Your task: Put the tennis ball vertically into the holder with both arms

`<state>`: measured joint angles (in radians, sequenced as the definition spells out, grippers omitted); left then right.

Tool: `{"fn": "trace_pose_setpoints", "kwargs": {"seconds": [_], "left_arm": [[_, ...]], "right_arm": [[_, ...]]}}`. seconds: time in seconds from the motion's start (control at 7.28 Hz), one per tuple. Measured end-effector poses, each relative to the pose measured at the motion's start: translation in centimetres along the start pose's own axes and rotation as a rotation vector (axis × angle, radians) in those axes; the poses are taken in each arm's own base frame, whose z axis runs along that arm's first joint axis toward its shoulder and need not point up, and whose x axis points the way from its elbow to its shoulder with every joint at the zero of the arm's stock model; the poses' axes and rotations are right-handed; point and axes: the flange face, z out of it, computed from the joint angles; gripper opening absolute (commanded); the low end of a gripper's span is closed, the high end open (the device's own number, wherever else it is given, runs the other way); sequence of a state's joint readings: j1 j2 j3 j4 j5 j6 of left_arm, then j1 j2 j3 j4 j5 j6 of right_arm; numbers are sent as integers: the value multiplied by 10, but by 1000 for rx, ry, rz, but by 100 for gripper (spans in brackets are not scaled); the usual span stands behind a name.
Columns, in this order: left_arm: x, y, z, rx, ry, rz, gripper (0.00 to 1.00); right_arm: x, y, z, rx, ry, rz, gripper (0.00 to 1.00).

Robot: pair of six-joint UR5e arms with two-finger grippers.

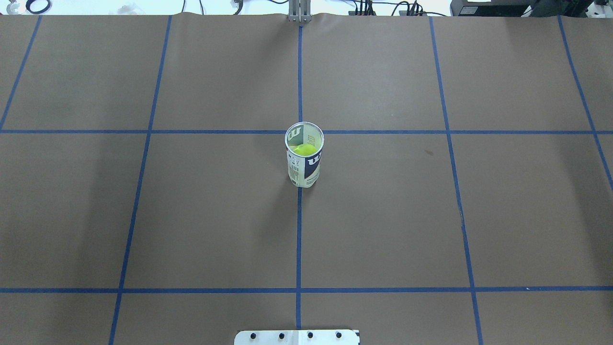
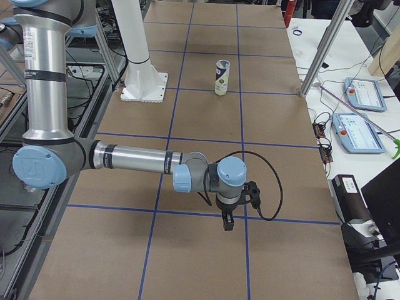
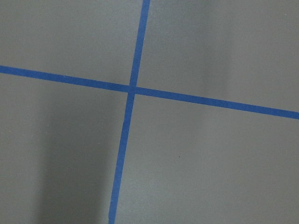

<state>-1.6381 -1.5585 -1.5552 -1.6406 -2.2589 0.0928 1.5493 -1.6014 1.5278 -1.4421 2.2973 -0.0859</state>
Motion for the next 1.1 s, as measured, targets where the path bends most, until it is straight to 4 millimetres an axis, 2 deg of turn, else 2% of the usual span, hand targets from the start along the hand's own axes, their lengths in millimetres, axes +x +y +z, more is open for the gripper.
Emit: {"fn": "trace_pose_setpoints", "kwargs": {"seconds": [1.1], "left_arm": [[1, 1, 2, 4, 3, 8, 100]], "right_arm": [[1, 1, 2, -4, -2, 3, 100]]}}
